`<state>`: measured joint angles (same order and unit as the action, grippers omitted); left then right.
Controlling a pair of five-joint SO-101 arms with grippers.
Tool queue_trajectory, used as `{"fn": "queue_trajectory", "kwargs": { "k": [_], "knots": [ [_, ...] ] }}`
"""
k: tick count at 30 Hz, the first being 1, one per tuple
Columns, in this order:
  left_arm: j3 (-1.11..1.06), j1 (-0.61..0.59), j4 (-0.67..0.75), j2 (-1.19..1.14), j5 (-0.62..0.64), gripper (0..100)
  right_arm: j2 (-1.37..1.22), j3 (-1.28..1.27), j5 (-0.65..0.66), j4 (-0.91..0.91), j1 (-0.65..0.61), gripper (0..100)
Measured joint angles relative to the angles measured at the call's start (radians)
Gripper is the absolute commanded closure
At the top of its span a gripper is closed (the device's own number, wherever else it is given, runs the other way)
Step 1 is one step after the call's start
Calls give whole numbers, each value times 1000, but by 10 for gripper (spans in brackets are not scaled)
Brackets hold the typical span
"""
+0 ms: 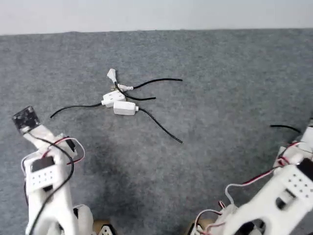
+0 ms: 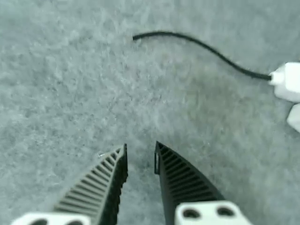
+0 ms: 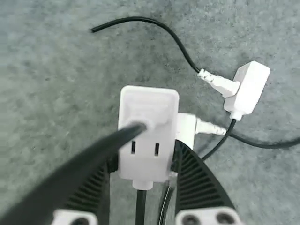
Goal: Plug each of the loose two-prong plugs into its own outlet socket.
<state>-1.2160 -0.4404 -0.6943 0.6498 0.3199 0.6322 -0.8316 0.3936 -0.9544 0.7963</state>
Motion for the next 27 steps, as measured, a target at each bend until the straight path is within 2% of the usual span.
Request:
{"fn": "queue_trajectory", "kwargs": {
  "k": [4, 6, 12, 16, 19, 22, 24, 27],
  "knots": [
    [60, 41, 0, -149, 0, 901, -110, 0, 2, 44, 0, 678],
    [75, 55, 0, -184, 0, 901, -132, 0, 0, 35, -14, 643],
    [81, 77, 0, -198, -55, 901, -127, 123, 9, -129, -97, 757],
    [81, 81, 0, -201, -74, 901, -84, 235, -64, -281, -213, 831],
    [81, 81, 0, -201, -74, 901, -41, 275, -109, -367, -368, 851],
    [81, 81, 0, -201, -74, 901, -20, 276, -127, -387, -586, 851],
    [81, 81, 0, -201, -74, 901, -17, 264, -127, -344, -755, 851],
    [84, 60, 0, -201, -74, 901, -15, 176, -127, -173, -954, 851]
  ]
}}
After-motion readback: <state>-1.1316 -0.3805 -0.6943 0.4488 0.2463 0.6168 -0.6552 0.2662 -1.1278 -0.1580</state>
